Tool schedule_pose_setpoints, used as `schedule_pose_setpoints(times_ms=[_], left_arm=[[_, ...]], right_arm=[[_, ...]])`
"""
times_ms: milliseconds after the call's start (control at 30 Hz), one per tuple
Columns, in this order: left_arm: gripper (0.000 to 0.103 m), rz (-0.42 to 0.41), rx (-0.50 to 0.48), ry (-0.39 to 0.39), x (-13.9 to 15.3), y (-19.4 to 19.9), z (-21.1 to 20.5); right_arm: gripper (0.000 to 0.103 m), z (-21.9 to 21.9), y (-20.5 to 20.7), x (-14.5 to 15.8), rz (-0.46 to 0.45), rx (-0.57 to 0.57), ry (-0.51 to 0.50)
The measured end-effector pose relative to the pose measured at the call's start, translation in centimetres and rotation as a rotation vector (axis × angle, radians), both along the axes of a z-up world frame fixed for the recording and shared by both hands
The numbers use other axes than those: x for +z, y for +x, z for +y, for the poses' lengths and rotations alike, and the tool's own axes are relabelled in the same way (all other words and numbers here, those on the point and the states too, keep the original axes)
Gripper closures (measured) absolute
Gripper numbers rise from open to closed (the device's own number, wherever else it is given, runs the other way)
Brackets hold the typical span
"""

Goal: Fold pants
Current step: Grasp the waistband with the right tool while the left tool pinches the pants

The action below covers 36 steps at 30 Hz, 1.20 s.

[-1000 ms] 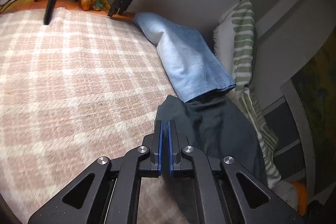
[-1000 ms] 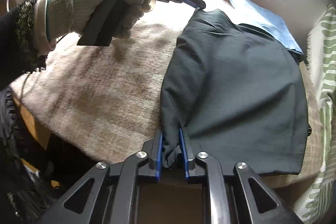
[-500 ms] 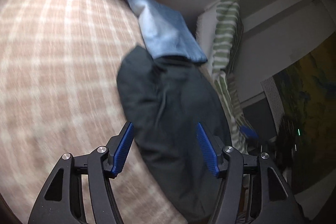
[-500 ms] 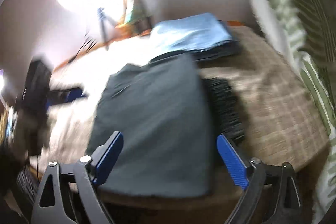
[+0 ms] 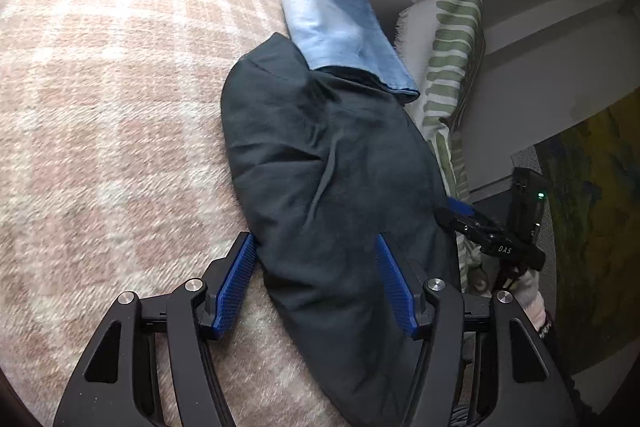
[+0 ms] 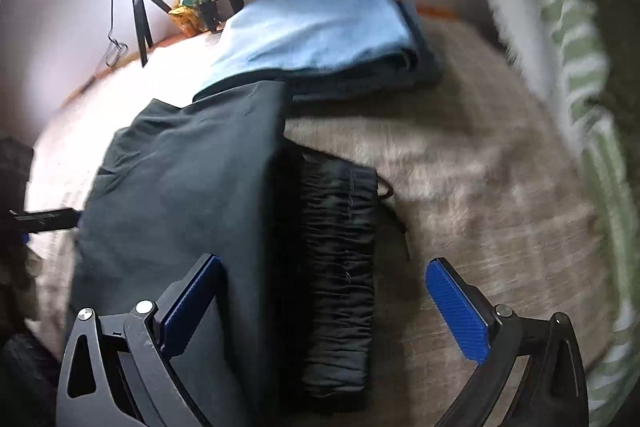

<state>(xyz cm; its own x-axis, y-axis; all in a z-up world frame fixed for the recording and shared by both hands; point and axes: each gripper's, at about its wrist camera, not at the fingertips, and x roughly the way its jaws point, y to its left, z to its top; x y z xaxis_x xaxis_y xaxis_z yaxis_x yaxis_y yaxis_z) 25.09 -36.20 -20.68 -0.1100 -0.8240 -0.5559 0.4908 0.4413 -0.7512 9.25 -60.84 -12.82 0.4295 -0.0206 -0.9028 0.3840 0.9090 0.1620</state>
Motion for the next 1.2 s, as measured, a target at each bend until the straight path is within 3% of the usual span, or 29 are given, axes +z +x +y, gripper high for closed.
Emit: schedule_pose_setpoints(times_ms=[167, 233, 367, 400, 433, 467, 500, 567, 600, 700, 833, 1000, 1200], left_arm=[[0.042, 0.033, -0.007, -0.018, 0.0, 0.3, -0.5], [0.042, 0.037, -0.010, -0.031, -0.1, 0.4, -0.6], [0.044, 0.051, 0.005, -0.047, -0.1, 0.6, -0.8], [0.044, 0.050, 0.004, -0.049, 0.0, 0.6, -1.0], [0.045, 0.046, 0.002, -0.049, 0.1, 0.5, -1.3], [0.050, 0.041, 0.004, -0.049, 0.1, 0.5, -1.4], [0.055, 0.033, 0.004, -0.049, 0.2, 0.4, -1.6], [0.073, 0.002, -0.004, -0.046, 0.3, 0.1, -2.0], [0.075, -0.016, -0.004, -0.045, 0.5, 0.0, -2.1], [0.084, -0.070, -0.020, -0.041, 0.9, -0.4, -2.5], [0.092, -0.118, -0.026, -0.045, 1.7, -0.7, -2.4], [0.095, -0.193, -0.047, -0.071, 3.4, -1.1, -2.1], [0.096, -0.223, -0.045, -0.126, 5.1, -1.2, -1.6]], right_arm=[[0.000, -2.7, -1.0, -2.6, -0.065, -0.023, 0.257], [0.000, -2.9, -1.6, -2.7, -0.119, -0.017, 0.287], [0.022, -2.8, -2.2, -2.8, -0.180, -0.001, 0.349], [0.025, -2.7, -2.3, -2.7, -0.184, -0.006, 0.341], [0.035, -2.6, -2.3, -2.6, -0.186, -0.004, 0.335], [0.044, -2.5, -2.5, -2.4, -0.193, -0.011, 0.321], [0.063, -2.4, -2.7, -2.1, -0.199, -0.022, 0.305], [0.077, -2.7, -3.2, -1.4, -0.220, -0.041, 0.312], [0.080, -2.6, -3.4, -1.1, -0.226, -0.043, 0.315], [0.081, -1.3, -3.0, -0.5, -0.191, -0.007, 0.235], [0.084, -0.9, -2.5, -0.3, -0.179, -0.020, 0.216], [0.087, 1.3, -2.0, 2.3, -0.176, 0.021, 0.076], [0.088, 3.3, -1.2, 5.9, -0.196, 0.065, -0.061]])
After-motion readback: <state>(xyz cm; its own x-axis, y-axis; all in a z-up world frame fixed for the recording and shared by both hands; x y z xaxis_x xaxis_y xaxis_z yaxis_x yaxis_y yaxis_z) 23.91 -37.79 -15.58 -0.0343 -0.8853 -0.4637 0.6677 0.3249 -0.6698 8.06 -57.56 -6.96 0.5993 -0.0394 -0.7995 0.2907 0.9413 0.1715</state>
